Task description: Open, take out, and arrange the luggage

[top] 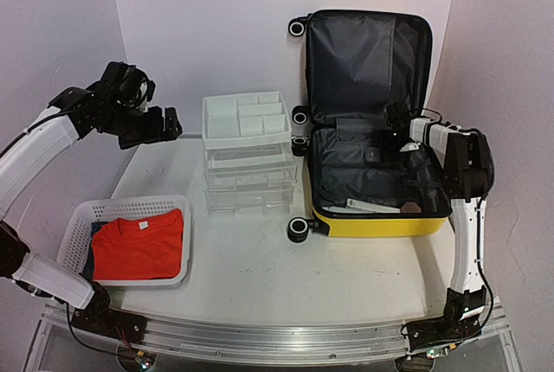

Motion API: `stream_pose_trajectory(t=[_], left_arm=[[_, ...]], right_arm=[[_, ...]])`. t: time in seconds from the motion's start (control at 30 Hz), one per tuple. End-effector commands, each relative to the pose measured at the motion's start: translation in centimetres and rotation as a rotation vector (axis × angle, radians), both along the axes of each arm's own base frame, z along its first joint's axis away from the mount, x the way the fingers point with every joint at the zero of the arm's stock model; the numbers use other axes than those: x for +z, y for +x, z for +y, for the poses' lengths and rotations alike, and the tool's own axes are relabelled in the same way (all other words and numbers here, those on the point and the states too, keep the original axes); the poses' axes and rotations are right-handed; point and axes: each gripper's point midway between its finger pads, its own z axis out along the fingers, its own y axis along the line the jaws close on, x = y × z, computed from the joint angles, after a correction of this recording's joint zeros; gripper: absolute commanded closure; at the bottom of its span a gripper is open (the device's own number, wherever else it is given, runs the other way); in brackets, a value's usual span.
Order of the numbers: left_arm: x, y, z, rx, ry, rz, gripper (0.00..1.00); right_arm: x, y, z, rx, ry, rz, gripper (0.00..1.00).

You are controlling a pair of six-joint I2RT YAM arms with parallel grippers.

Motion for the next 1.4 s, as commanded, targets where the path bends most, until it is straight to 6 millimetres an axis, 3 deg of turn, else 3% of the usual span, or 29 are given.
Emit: stream_pose_trajectory(t=[0.0,0.13,0.23,0.37,0.43,0.57,0.63,0.73,0.87,0.97,1.13,1.37], left_arm=[[2.3,1.6,0.6,0.039,0.012,-0.058,0.01],[3.2,2.8,0.8,0.049,0.007,-0.074,0.01],[3.7,3.6,0.5,0.051,-0.085,-0.052,0.01],[2.9,4.6,-0.2,0.040,-0.213,0.026,0.01],[2.1,4.9,-0.5,0.041,-0.265,0.072,0.01],[1.7,4.9,-1.0,0.026,-0.299,0.105,0.01],[1.7,4.7,-1.2,0.019,-0.311,0.111,0.01],[1.7,4.5,-1.4,0.009,-0.320,0.118,0.01],[2.0,4.4,-1.5,-0.002,-0.328,0.114,0.01],[2.1,4.2,-1.5,-0.009,-0.329,0.114,0.01],[2.3,4.1,-1.3,-0.013,-0.322,0.104,0.01],[2.2,3.8,-1.3,-0.028,-0.314,0.110,0.01]], right_arm=[[12.6,-1.0,1.9,0.295,-0.090,-0.237,0.64],[16.9,-3.6,5.3,0.677,-0.201,-0.362,0.64],[20.3,-7.6,9.7,1.009,-0.285,-0.484,0.65],[22.1,-14.4,16.2,1.455,-0.562,-0.592,0.69],[22.8,-17.0,18.8,1.596,-0.644,-0.664,0.71],[25.1,-19.9,23.5,1.766,-0.713,-0.831,0.73],[25.9,-20.6,25.8,1.823,-0.742,-0.899,0.73],[25.6,-21.4,29.4,1.938,-0.830,-0.966,0.73],[24.9,-20.3,32.5,2.005,-0.991,-0.991,0.74],[24.7,-19.5,33.8,2.040,-1.068,-1.001,0.75],[21.8,-19.9,35.6,2.182,-1.271,-0.961,0.75],[18.1,-20.0,36.6,2.278,-1.318,-0.884,0.72]])
